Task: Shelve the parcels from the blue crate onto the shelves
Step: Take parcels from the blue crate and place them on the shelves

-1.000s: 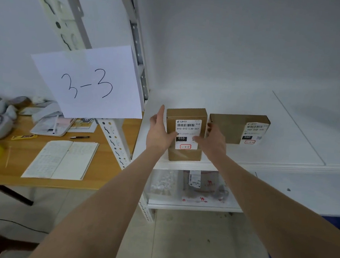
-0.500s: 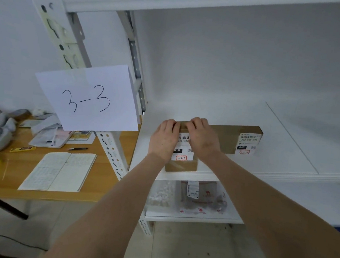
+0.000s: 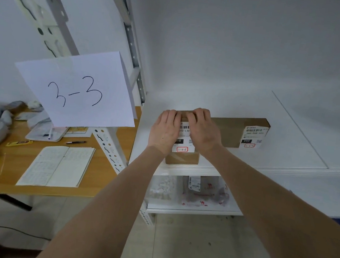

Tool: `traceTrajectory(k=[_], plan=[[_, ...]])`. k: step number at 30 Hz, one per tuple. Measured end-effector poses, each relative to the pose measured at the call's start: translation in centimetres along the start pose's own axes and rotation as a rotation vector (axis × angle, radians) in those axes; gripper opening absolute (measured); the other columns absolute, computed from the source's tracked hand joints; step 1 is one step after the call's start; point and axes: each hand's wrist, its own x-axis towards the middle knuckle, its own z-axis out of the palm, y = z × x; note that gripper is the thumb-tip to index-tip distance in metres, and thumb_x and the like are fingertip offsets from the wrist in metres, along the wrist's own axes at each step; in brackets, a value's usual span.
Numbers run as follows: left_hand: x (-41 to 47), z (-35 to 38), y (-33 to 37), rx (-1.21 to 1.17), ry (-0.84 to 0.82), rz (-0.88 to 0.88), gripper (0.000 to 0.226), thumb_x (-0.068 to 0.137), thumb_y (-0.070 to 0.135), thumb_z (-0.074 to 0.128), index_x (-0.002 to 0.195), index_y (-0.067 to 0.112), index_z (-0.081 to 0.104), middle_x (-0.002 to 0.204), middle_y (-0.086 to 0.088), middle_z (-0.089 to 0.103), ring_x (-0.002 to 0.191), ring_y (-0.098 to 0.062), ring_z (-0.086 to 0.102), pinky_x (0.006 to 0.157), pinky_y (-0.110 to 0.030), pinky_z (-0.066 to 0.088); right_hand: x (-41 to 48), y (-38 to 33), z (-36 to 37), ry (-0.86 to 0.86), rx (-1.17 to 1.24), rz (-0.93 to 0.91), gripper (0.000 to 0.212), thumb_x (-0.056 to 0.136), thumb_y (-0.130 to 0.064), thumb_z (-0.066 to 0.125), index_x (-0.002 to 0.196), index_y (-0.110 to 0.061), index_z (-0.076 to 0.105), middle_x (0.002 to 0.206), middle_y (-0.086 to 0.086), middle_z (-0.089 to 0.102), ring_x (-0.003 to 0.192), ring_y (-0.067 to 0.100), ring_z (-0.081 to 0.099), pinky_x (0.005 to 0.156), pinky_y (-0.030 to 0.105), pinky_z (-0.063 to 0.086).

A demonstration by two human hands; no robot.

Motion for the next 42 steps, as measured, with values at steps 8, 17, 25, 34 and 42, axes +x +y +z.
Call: traceTrajectory(k=[8,17,25,34,42], plan=[[1.6,0.8,-0.7,0.010,0.018,0.001,0.062,0.051,0.011,0.085,0.109,0.000,0.062,0.099,-0.012,0.064,0.091,-0.027,0.064,0.085,-0.033,0.055,1.9,0.5,0.4,-0.018,0.018,-0.002,0.053,0.079,-0.007,0.069,0.128,-0.006,0.047,0.129,0.014,0.045,0.122,0.031,0.041,0.079,0.032,0.045],[3.5,2.0,-1.5,0.018,-0.047,-0.018,0.069,0.052,0.014,0.087,0.114,-0.001,0.061,0.104,-0.013,0.062,0.098,-0.028,0.062,0.091,-0.033,0.052,4.3,1.0,1.8,0.017,0.064,0.012,0.053,0.074,-0.009,0.074,0.123,-0.004,0.053,0.123,0.017,0.051,0.116,0.034,0.046,0.075,0.035,0.048],[4.7,2.1,-1.9,-0.030,-0.166,-0.036,0.069,0.077,0.012,0.072,0.137,0.000,0.040,0.131,-0.015,0.048,0.124,-0.030,0.045,0.110,-0.034,0.035,5.4,1.1,1.9,0.006,0.108,0.046,0.056,0.081,-0.010,0.068,0.132,-0.009,0.046,0.133,0.014,0.043,0.125,0.032,0.038,0.076,0.033,0.045],[3.2,0.3,-2.3,-0.195,-0.146,-0.043,0.060,0.076,0.002,0.069,0.132,-0.004,0.047,0.129,-0.018,0.052,0.123,-0.032,0.049,0.101,-0.037,0.044,4.2,0.7,0.9,-0.031,0.084,0.002,0.068,0.083,-0.013,0.067,0.142,-0.008,0.033,0.143,0.011,0.034,0.139,0.027,0.025,0.107,0.034,0.034],[3.0,-0.4,-2.3,-0.177,-0.185,-0.030,0.063,0.087,0.010,0.060,0.143,0.001,0.032,0.143,-0.013,0.037,0.134,-0.026,0.033,0.111,-0.032,0.032,3.9,0.8,0.2,-0.065,0.084,-0.007,0.071,0.085,-0.013,0.065,0.145,-0.010,0.026,0.147,0.008,0.028,0.144,0.026,0.016,0.112,0.033,0.027]])
